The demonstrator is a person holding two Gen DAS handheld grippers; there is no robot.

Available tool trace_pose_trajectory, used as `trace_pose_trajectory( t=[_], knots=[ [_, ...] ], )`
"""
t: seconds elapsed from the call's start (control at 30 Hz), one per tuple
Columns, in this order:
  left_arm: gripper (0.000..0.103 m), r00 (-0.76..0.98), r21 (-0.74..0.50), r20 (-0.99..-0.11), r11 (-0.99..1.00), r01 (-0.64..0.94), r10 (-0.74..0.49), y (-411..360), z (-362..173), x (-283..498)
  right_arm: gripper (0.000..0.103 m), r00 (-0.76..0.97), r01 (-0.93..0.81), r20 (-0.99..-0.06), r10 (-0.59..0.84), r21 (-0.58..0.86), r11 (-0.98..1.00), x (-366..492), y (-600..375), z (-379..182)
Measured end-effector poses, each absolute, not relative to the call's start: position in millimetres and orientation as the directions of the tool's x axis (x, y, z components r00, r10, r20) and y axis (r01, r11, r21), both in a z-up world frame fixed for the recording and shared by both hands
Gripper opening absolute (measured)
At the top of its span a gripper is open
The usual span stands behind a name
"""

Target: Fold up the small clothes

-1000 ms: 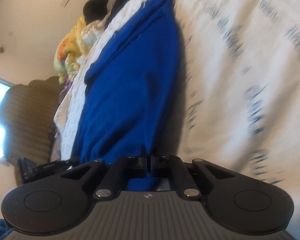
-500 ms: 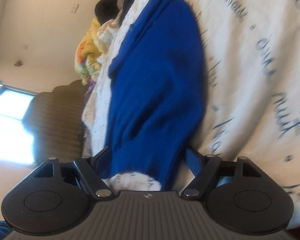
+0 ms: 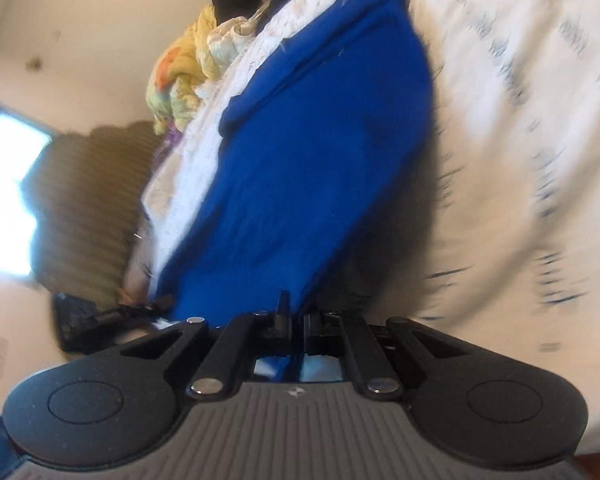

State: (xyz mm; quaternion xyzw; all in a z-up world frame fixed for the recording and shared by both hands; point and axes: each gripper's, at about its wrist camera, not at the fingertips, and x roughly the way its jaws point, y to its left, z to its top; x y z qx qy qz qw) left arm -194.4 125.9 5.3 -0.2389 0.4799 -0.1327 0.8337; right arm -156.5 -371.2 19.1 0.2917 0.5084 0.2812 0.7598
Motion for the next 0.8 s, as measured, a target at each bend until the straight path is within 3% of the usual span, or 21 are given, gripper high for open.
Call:
trace_pose_trajectory(
  t=[0.07,0.17,0.27,0.3,0.33,0.4,0.47,0.53,0.6,0.7,0.73,0.77,0.8],
  knots=[
    [0.013,0.516,-0.535,-0.728,0.845,-0.015,-0.452,128,-4,-195,0.003,0.293,-0.084,-0.649,0.703,0.714,0.695,-157,-374,-2],
    [0.014,0.511,-0.515,-0.741,0.857,-0.017,-0.435,127,1,-194,0.004,0.326,-0.087,-0.601,0.730,0.750,0.656,-162,-373,-10],
    [0.020,0.549,-0.404,-0.761,0.914,0.018,-0.347,132,25,-193,0.011,0.322,-0.098,-0.645,0.693,0.706,0.702,-159,-368,4],
    [0.028,0.596,-0.343,-0.747,0.939,0.033,-0.294,130,37,-190,0.011,0.338,-0.118,-0.663,0.668,0.674,0.729,-154,-366,18],
    [0.047,0.639,-0.287,-0.727,0.957,0.048,-0.251,124,49,-183,0.011,0.388,-0.149,-0.654,0.650,0.651,0.744,-148,-364,33],
    [0.071,0.720,-0.212,-0.666,0.975,0.070,-0.197,104,65,-160,0.013,0.519,-0.212,-0.599,0.609,0.600,0.771,-130,-358,61],
    [0.072,0.774,-0.182,-0.604,0.978,0.098,-0.190,76,66,-126,0.033,0.618,-0.242,-0.552,0.560,0.544,0.803,-101,-340,74],
    [0.069,0.773,-0.188,-0.608,0.979,0.079,-0.179,48,55,-82,0.045,0.665,-0.238,-0.555,0.499,0.477,0.846,-60,-310,70],
    [0.066,0.755,-0.205,-0.634,0.978,0.044,-0.167,25,40,-39,0.045,0.664,-0.221,-0.602,0.443,0.408,0.886,-15,-272,57],
    [0.066,0.742,-0.115,-0.664,0.993,0.015,-0.088,0,21,1,0.043,0.641,-0.202,-0.679,0.357,0.299,0.933,43,-227,29],
    [0.069,0.739,-0.085,-0.670,0.996,0.020,-0.072,-4,15,7,0.043,0.635,-0.173,-0.708,0.308,0.258,0.951,56,-220,19],
    [0.071,0.745,-0.051,-0.664,0.998,0.028,-0.055,-6,8,8,0.047,0.694,-0.184,-0.662,0.281,0.214,0.959,61,-208,16],
    [0.083,0.778,0.031,-0.628,0.998,0.047,-0.017,-5,1,-2,0.052,0.711,-0.161,-0.662,0.238,0.176,0.971,65,-199,11]
  ],
)
